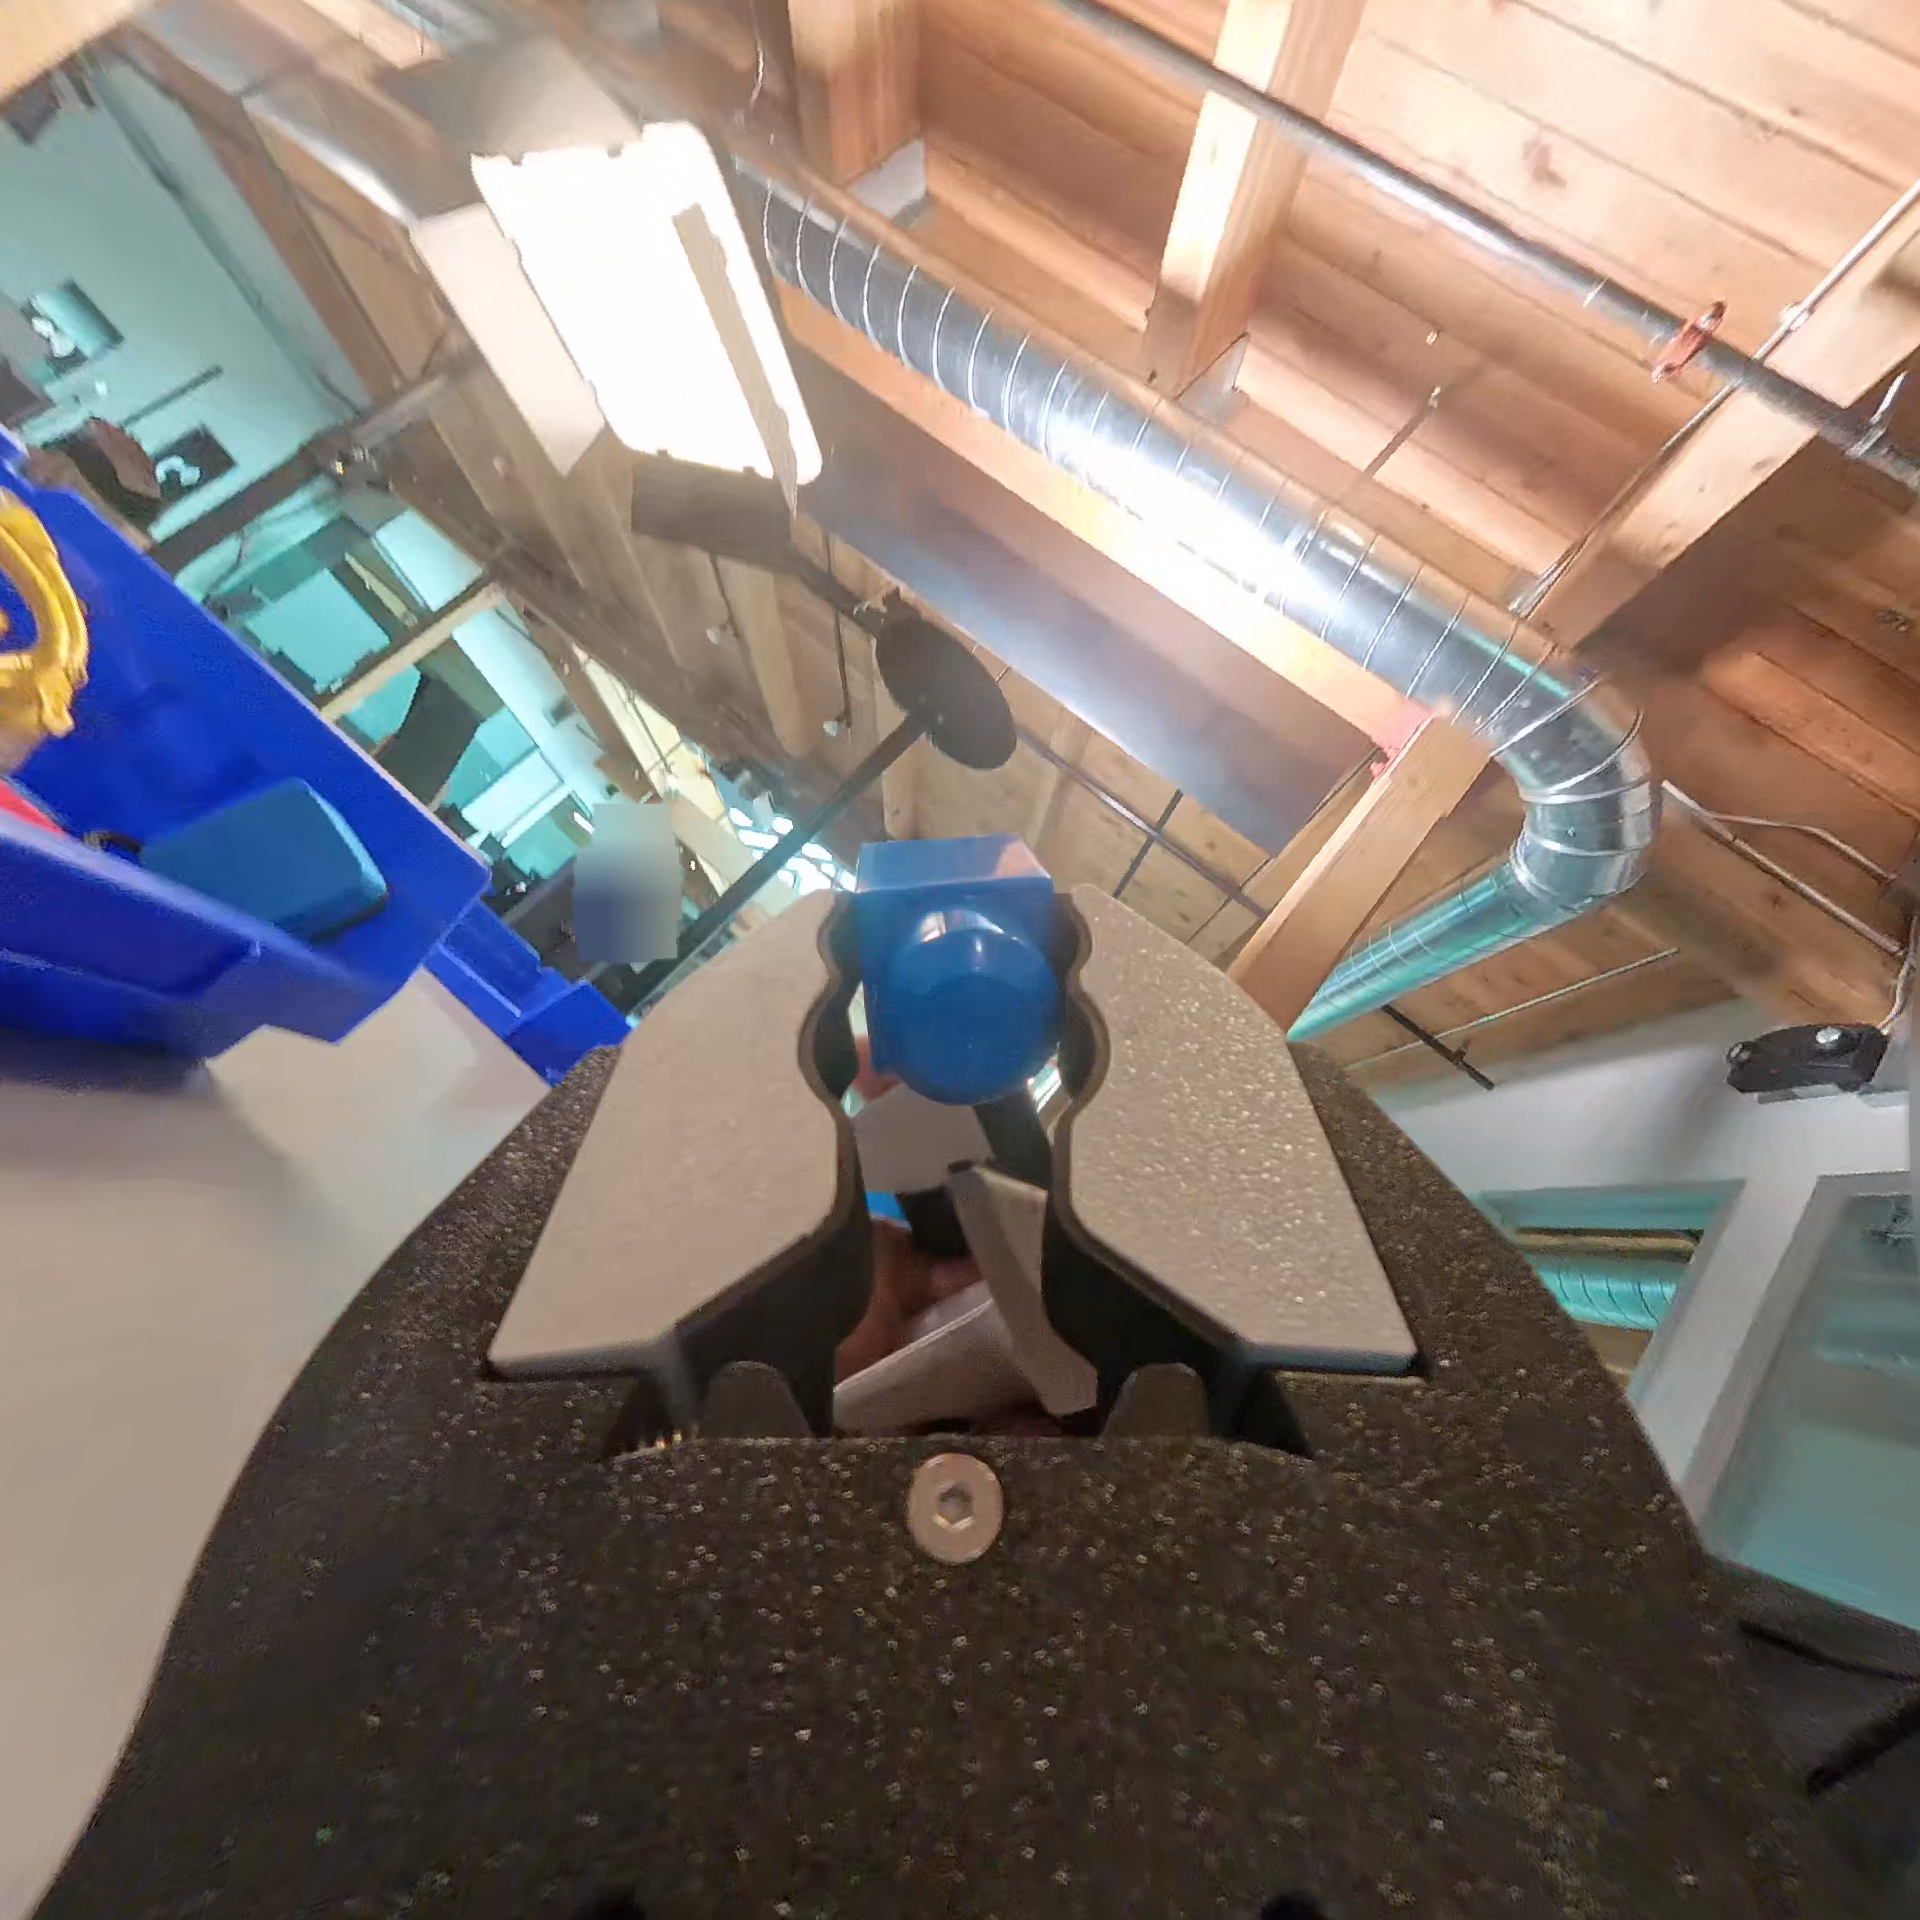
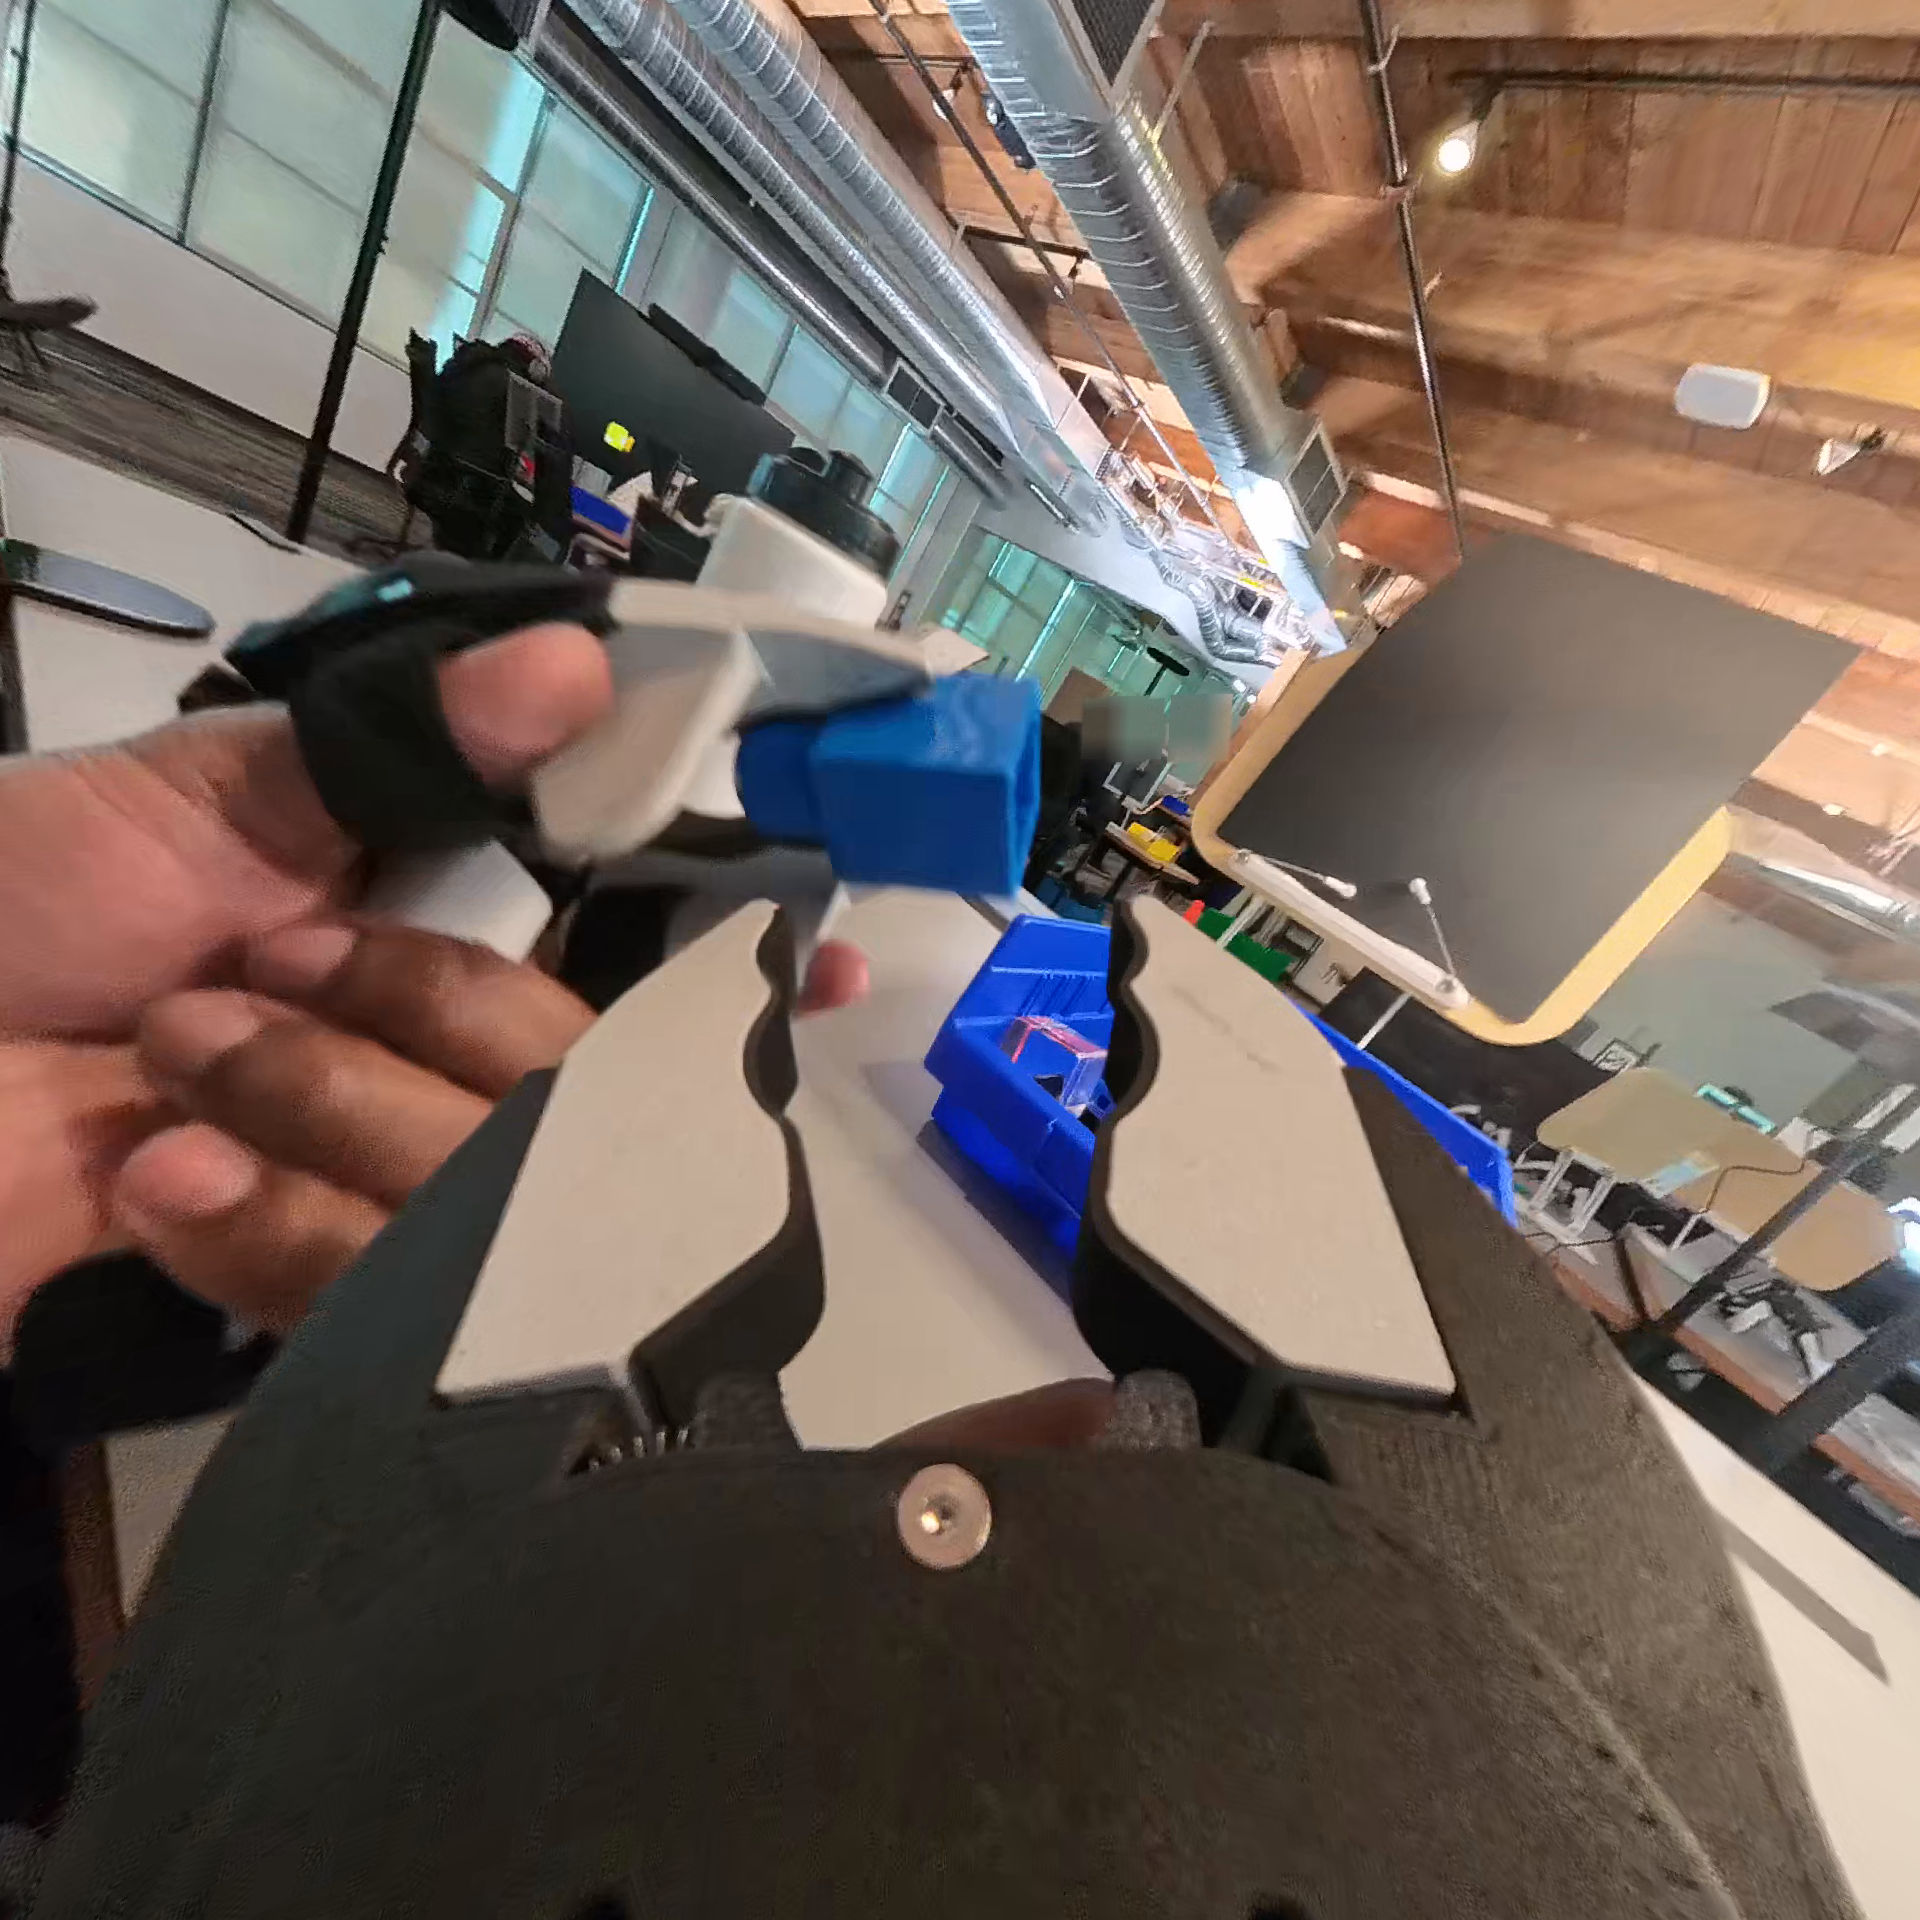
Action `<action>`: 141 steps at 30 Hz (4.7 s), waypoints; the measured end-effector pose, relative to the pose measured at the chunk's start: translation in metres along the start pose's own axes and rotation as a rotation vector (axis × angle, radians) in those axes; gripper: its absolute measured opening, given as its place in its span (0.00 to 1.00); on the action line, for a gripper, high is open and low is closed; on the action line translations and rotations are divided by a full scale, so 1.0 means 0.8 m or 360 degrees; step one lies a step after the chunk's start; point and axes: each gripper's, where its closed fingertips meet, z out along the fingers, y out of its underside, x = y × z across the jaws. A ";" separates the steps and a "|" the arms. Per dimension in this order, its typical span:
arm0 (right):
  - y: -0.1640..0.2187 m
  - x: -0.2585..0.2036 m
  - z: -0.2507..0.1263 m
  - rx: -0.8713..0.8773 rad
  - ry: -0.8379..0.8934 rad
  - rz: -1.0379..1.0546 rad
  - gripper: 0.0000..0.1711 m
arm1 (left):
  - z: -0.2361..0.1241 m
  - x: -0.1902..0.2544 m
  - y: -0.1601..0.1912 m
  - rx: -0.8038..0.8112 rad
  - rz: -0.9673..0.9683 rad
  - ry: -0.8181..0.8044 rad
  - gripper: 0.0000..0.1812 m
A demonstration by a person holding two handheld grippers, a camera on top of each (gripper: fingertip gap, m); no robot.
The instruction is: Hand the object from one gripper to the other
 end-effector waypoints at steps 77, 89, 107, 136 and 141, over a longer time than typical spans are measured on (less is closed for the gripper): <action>-0.016 -0.011 -0.011 0.0010 0.0163 -0.0261 0.34 | 0.016 0.020 0.034 -0.0360 -0.0053 0.0143 0.21; -0.010 0.005 -0.025 -0.0056 0.0092 -0.0477 0.21 | 0.016 0.016 0.075 -0.0744 0.0260 0.0082 0.24; -0.001 -0.041 -0.040 0.0075 -0.0340 -0.0676 0.20 | -0.039 0.024 0.096 -0.1422 0.0346 0.0335 0.20; -0.011 -0.074 -0.050 -0.0175 -0.1384 0.1548 0.22 | -0.039 0.018 0.099 -0.0978 0.2703 0.0647 0.21; 0.009 -0.037 -0.037 -0.0163 -0.0938 0.1005 0.22 | -0.035 0.005 0.082 -0.1145 0.2248 0.0432 0.29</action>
